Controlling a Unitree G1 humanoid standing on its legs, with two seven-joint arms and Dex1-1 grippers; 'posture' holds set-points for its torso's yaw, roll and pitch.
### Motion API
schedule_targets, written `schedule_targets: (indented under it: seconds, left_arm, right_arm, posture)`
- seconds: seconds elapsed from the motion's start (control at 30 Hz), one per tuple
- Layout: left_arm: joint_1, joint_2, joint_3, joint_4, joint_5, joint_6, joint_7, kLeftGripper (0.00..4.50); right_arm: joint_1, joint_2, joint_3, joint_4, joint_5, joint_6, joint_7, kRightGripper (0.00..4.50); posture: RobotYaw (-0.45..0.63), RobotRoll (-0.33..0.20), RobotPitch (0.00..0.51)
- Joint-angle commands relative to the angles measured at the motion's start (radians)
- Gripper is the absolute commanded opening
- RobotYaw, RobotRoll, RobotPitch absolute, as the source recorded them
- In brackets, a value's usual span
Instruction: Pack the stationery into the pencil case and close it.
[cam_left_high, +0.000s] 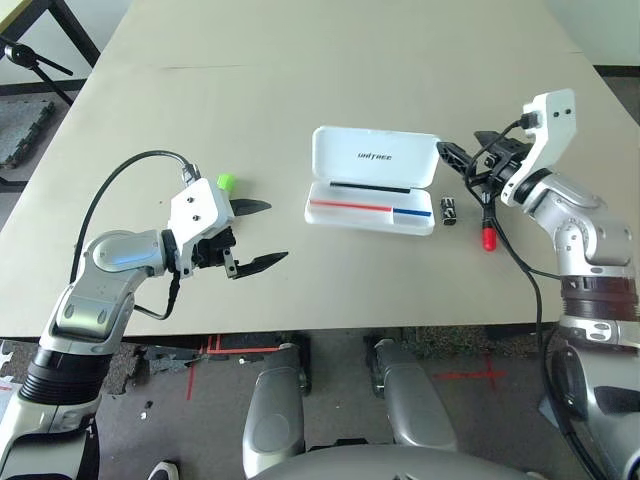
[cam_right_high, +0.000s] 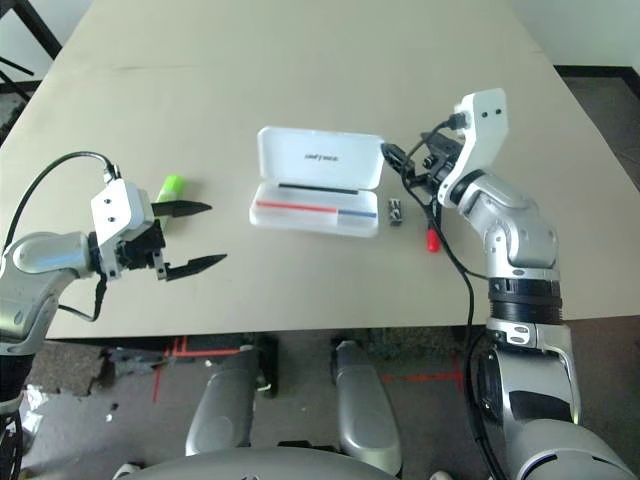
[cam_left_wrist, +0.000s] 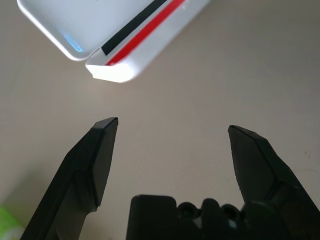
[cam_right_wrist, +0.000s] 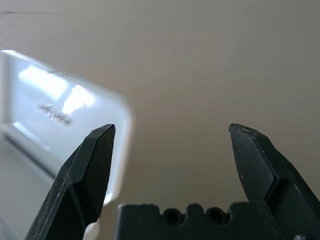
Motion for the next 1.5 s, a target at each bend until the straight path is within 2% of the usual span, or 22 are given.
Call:
schedule_targets:
  seconds: [0.03, 0.27, 0.47, 0.6, 0.83, 0.97, 1.17, 1.5]
  left_arm:
    - [-0.013, 0.000, -0.009, 0.007, -0.004, 0.002, 0.000, 4.45]
    - [-0.002, -0.003, -0.024, 0.018, 0.018, -0.020, 0.009, 4.45]
    - [-0.009, -0.005, -0.040, 0.025, 0.028, -0.024, 0.014, 4.45]
    - [-0.032, -0.004, -0.055, 0.046, 0.043, -0.040, 0.012, 4.45]
    - [-0.090, -0.028, -0.063, 0.099, 0.056, -0.071, 0.024, 4.45]
    - [-0.154, -0.053, -0.066, 0.158, 0.068, -0.102, 0.034, 4.45]
    - [-0.198, -0.071, -0.085, 0.212, 0.082, -0.133, 0.025, 4.45]
    - [-0.249, -0.087, -0.092, 0.258, 0.087, -0.172, 0.021, 4.45]
  right_arm:
    - [0.028, 0.013, 0.045, -0.051, 0.029, -0.008, 0.073, 4.50]
    - [0.032, 0.018, 0.087, -0.081, 0.069, -0.108, 0.250, 4.50]
    - [0.049, -0.044, 0.094, -0.133, 0.110, -0.099, 0.375, 4.50]
    - [0.088, -0.099, 0.140, -0.186, 0.123, -0.048, 0.446, 4.50]
    - [0.096, -0.123, 0.128, -0.238, 0.187, 0.007, 0.483, 4.50]
    - [0.128, -0.190, 0.119, -0.289, 0.238, 0.092, 0.512, 4.50]
    - [0.206, -0.270, 0.170, -0.368, 0.271, 0.176, 0.566, 4.50]
    - [0.174, -0.275, 0.147, -0.355, 0.295, 0.173, 0.568, 4.50]
  posture:
    - [-0.04, 0.000, 0.239]
    - [-0.03, 0.000, 0.247]
    - [-0.04, 0.000, 0.252]
    - [-0.04, 0.000, 0.254]
    - [-0.06, 0.000, 0.249]
    - [-0.08, 0.000, 0.240]
    - [-0.10, 0.000, 0.222]
    - [-0.10, 0.000, 0.185]
